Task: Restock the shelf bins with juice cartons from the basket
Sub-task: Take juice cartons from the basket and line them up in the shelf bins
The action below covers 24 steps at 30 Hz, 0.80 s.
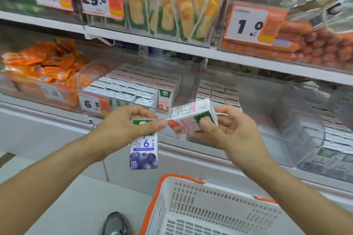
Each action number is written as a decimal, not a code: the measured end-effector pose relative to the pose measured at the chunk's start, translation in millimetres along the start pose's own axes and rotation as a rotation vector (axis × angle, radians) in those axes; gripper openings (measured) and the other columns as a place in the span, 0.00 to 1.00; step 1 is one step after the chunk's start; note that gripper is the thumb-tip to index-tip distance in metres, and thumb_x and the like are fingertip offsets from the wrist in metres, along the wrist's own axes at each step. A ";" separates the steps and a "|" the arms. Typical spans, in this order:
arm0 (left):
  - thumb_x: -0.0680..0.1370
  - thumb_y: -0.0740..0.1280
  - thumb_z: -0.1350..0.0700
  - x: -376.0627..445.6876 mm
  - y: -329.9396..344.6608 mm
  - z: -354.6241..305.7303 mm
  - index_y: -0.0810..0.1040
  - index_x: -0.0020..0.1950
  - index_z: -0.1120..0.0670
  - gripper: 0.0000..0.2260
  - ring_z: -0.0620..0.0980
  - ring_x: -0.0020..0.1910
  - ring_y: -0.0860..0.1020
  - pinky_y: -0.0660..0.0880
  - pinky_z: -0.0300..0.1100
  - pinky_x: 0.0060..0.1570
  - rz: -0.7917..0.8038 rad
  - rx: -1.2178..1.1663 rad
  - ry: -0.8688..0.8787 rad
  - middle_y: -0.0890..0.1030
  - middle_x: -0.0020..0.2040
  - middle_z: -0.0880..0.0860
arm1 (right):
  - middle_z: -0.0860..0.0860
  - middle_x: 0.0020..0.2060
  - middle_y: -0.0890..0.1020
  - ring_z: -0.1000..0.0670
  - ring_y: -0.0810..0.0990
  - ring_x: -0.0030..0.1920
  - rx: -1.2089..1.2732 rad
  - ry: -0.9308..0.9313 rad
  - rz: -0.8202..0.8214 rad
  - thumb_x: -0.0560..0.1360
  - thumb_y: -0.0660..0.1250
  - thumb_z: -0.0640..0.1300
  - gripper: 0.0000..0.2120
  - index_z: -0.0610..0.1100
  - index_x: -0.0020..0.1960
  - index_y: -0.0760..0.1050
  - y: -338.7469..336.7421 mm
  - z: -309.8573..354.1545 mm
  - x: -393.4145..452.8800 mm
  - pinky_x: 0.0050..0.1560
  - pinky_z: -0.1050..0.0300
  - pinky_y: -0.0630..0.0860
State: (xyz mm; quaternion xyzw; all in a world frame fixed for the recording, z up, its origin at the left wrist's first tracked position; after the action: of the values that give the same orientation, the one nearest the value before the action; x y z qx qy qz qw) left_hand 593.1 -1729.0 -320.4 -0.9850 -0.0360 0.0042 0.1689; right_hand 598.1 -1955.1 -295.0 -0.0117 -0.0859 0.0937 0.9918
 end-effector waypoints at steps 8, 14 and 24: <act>0.57 0.73 0.34 16.1 -45.7 32.2 0.82 0.42 0.58 0.30 0.41 0.29 0.80 0.72 0.33 0.32 -0.207 -0.010 -0.051 0.85 0.32 0.48 | 0.48 0.50 0.79 0.50 0.77 0.47 -1.158 -0.403 0.037 0.73 0.73 0.52 0.18 0.47 0.60 0.78 80.7 44.1 124.0 0.46 0.59 0.69; 0.61 0.71 0.31 26.8 -46.7 46.7 0.80 0.43 0.54 0.28 0.42 0.32 0.81 0.74 0.37 0.35 -0.203 0.054 -0.044 0.85 0.33 0.48 | 0.42 0.53 0.83 0.43 0.82 0.51 -1.297 0.006 0.097 0.72 0.75 0.50 0.20 0.38 0.58 0.80 95.0 -19.6 191.5 0.50 0.51 0.81; 0.63 0.67 0.31 26.0 -40.1 57.4 0.80 0.45 0.56 0.29 0.47 0.35 0.83 0.76 0.42 0.39 -0.208 -0.056 -0.040 0.85 0.36 0.52 | 0.44 0.47 0.81 0.46 0.78 0.42 -1.281 0.103 0.101 0.69 0.79 0.48 0.21 0.37 0.53 0.77 96.7 -46.4 189.9 0.41 0.56 0.74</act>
State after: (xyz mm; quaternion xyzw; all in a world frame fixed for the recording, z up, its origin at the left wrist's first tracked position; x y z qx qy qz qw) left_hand 615.0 -1670.3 -361.1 -0.9800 -0.1413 0.0053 0.1403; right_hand 772.0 -1824.8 -312.5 -0.6099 -0.0764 0.0699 0.7857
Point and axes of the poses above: each hand's wrist, its own x-axis towards the middle knuckle, its own y-axis out of the palm, z = x × y, the point moved 10 cm from there along x, towards the middle knuckle
